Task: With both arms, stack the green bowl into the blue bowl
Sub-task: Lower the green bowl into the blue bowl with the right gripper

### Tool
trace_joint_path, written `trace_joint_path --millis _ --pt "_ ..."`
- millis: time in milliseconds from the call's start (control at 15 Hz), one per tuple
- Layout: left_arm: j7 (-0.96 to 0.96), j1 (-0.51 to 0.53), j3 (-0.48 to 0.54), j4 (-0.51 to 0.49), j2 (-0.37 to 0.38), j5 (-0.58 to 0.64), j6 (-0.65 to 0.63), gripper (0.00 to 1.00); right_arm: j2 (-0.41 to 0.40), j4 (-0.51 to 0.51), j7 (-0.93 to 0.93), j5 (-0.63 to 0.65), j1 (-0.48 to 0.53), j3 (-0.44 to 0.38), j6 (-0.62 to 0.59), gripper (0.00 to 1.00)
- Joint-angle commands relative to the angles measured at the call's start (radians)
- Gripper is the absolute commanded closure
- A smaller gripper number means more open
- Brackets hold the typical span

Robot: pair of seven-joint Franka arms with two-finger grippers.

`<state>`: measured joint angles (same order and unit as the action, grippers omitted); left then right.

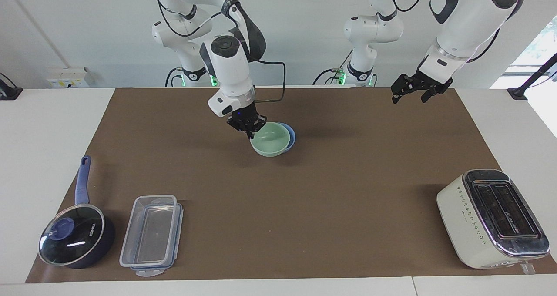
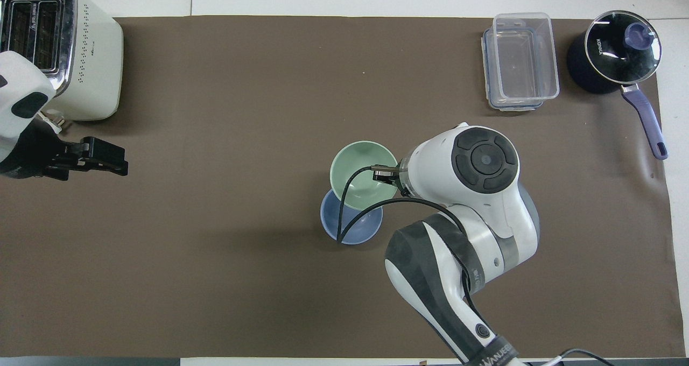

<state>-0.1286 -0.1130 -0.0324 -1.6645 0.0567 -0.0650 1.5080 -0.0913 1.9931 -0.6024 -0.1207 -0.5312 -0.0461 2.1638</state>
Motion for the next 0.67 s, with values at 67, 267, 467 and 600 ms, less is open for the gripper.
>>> trace_joint_path --millis 67,267,467,600 --pt "0.001 -0.014 0.002 0.069 -0.006 0.057 -0.077 0.0 0.018 -0.004 -0.01 -0.056 -0.018 -0.006 -0.09 1.0" --pt "0.078 -0.013 0.023 -0.012 0.038 0.057 -0.052 0.0 0.036 0.053 -0.01 -0.056 -0.03 -0.006 -0.055 1.0" --pt "0.106 -0.005 0.037 -0.032 0.034 0.056 0.012 0.0 0.021 0.056 -0.008 -0.054 -0.056 -0.006 -0.021 1.0" --pt "0.093 0.001 0.042 -0.018 0.005 0.053 0.032 0.0 0.024 0.075 0.001 -0.054 -0.059 -0.006 -0.015 1.0"
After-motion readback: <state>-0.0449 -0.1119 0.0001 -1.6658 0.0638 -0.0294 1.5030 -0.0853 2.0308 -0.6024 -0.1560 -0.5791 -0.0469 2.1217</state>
